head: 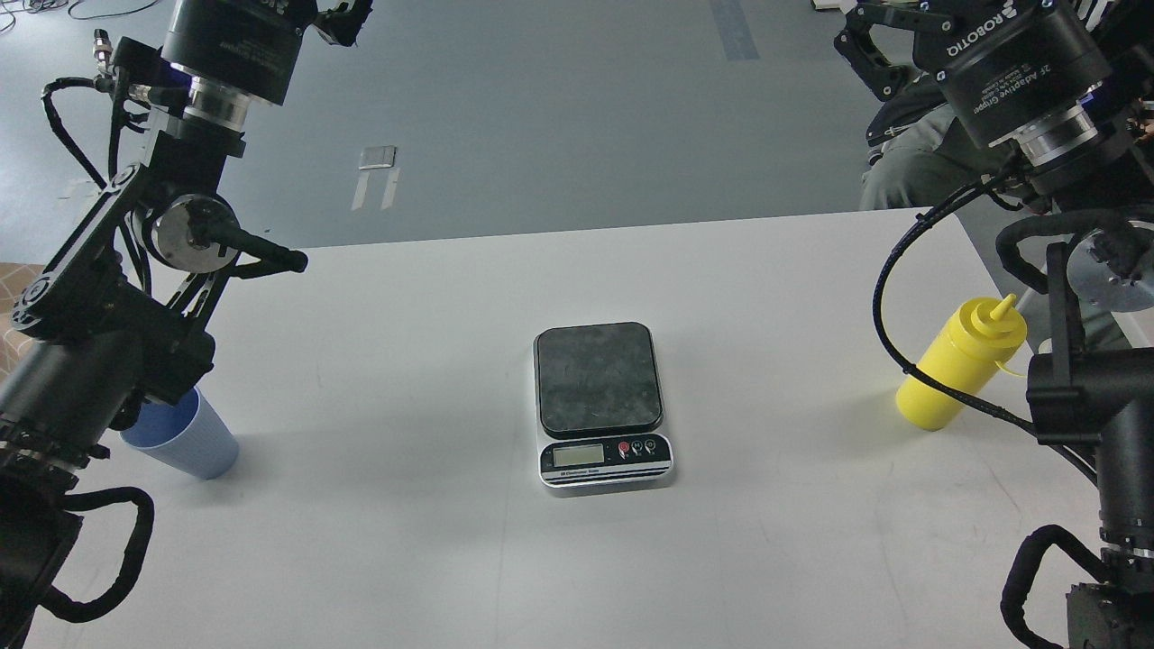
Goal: Pour seasoning into cup on scale with both arms
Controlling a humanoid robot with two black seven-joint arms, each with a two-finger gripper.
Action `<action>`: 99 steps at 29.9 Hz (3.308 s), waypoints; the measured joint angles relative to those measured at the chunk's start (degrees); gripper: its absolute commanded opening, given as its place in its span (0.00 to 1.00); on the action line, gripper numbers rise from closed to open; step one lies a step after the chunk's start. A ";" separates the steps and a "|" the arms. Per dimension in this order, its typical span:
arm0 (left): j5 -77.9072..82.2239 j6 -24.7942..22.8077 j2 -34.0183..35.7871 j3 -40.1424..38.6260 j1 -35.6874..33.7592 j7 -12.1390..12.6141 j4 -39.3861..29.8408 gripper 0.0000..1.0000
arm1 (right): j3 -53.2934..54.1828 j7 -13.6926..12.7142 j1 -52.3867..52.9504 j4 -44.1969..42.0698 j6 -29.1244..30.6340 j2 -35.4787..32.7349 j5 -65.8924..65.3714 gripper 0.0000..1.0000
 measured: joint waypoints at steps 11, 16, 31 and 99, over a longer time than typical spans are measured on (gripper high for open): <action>0.00 0.02 -0.07 0.04 0.04 -0.06 0.00 1.00 | 0.11 0.02 0.16 0.12 0.00 0.02 0.05 1.00; -0.24 -0.33 -0.24 -0.27 0.09 -0.06 0.12 1.00 | 0.10 0.02 0.18 0.09 0.00 -0.02 0.00 1.00; 0.35 -0.05 -2.77 -1.65 0.15 -0.06 0.83 1.00 | 0.01 0.02 0.18 0.02 0.00 -0.05 -0.22 1.00; 24.29 0.50 6.89 0.43 -3.54 -0.05 -1.28 1.00 | 0.40 -0.05 -0.54 -0.04 0.00 -1.55 0.04 1.00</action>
